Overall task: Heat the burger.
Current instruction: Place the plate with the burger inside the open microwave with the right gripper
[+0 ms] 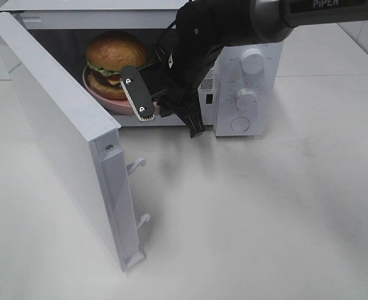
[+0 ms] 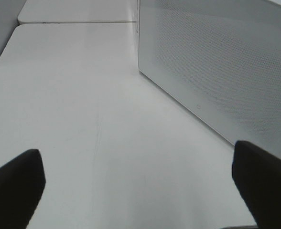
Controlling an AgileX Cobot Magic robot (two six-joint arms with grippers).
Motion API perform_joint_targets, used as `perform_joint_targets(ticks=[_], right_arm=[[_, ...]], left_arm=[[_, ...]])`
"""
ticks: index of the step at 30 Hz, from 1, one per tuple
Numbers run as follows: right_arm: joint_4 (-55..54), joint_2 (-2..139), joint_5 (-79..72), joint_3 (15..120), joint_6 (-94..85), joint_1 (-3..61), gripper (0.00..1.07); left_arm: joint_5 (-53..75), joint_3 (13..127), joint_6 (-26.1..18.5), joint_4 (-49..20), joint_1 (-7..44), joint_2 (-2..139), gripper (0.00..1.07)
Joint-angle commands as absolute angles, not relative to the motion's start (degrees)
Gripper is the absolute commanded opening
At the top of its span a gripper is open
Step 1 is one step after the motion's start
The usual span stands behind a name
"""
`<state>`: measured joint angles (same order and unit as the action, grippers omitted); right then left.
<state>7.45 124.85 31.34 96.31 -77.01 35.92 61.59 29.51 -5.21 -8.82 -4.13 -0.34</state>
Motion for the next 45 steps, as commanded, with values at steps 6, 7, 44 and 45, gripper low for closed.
perform_joint_targets(ticks=[6, 7, 44, 45], right_arm=[[9.9, 129.0, 34.4, 104.6, -70.5, 35.8, 0.00], [10.2, 130.4, 35.3, 106.6, -69.2, 36.0, 0.00], [12.6, 138.6, 34.9, 118.6, -62.4, 36.2, 0.48], [12.6, 138.6, 34.9, 118.4, -62.4, 36.2, 0.50]], left_arm=[[61.1, 29.6, -5.2, -9.2, -4.3, -1.3, 1.00], [61.1, 29.6, -5.2, -9.2, -4.3, -1.3, 1.00], [61.1, 29.6, -5.2, -9.2, -4.3, -1.3, 1.00], [61.1, 29.6, -5.2, -9.2, -4.3, -1.3, 1.00]])
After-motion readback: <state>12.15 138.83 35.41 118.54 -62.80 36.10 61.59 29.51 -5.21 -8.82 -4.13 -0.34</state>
